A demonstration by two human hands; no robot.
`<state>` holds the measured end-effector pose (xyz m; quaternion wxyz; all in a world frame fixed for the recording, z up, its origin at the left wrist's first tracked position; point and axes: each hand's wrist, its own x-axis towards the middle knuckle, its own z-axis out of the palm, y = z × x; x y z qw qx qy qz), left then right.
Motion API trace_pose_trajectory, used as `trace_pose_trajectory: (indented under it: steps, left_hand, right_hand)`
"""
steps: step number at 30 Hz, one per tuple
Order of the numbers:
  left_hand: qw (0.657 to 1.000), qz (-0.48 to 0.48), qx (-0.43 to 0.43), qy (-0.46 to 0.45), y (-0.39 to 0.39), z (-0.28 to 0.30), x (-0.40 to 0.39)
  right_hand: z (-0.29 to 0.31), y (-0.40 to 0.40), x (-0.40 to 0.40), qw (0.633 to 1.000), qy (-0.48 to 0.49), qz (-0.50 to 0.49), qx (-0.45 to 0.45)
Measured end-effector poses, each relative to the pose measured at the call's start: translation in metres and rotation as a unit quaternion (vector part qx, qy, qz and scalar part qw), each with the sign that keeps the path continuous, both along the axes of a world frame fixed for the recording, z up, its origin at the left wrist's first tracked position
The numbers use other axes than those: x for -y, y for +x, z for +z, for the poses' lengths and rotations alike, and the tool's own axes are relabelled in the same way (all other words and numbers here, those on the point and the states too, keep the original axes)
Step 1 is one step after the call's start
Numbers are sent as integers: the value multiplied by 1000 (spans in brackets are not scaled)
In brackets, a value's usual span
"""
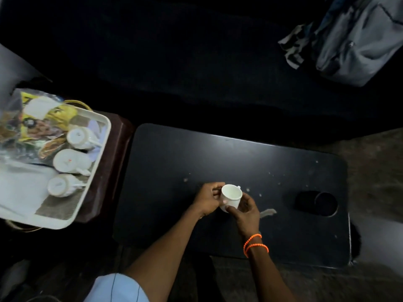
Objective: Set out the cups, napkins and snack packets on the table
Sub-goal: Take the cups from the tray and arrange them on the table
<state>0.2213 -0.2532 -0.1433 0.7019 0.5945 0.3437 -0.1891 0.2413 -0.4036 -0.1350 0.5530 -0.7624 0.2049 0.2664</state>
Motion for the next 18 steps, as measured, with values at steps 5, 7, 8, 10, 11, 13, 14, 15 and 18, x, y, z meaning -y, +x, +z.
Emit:
trace_pose_trajectory:
  steps: [5,7,8,10,11,13,14,15,18]
  left_hand:
    - [996,-55,33,69,18,-14,22]
    - [992,-74,49,88,24,-19,28]
    - [991,-83,56,94,27,-21,31]
    - [987,-101,70,100,31,-25,39]
    - [986,-107,77,100,33,-27,43]
    - [985,-108,88,98,35,-30,49]
    - [986,-102,89,95,35,-32,51]
    - [988,-93,84,90,34,-33,51]
    - [994,-51,58,84,22,-38,46]
  right_hand:
    - [-12,11,17,998,-58,6,34]
    - [-19,14,22,996,-75,-6,49]
    - [-23,14,25,995,-85,-13,54]
    - [-29,14,31,993,-103,-27,58]
    - [-31,15,33,991,-112,-33,60]
    - [-35,14,36,988,-129,-46,65]
    - [-37,12,36,987,-135,-55,66]
    - [-38,10,36,985,-143,-67,64]
    - [-40,-2,36,976,-183,-116,31]
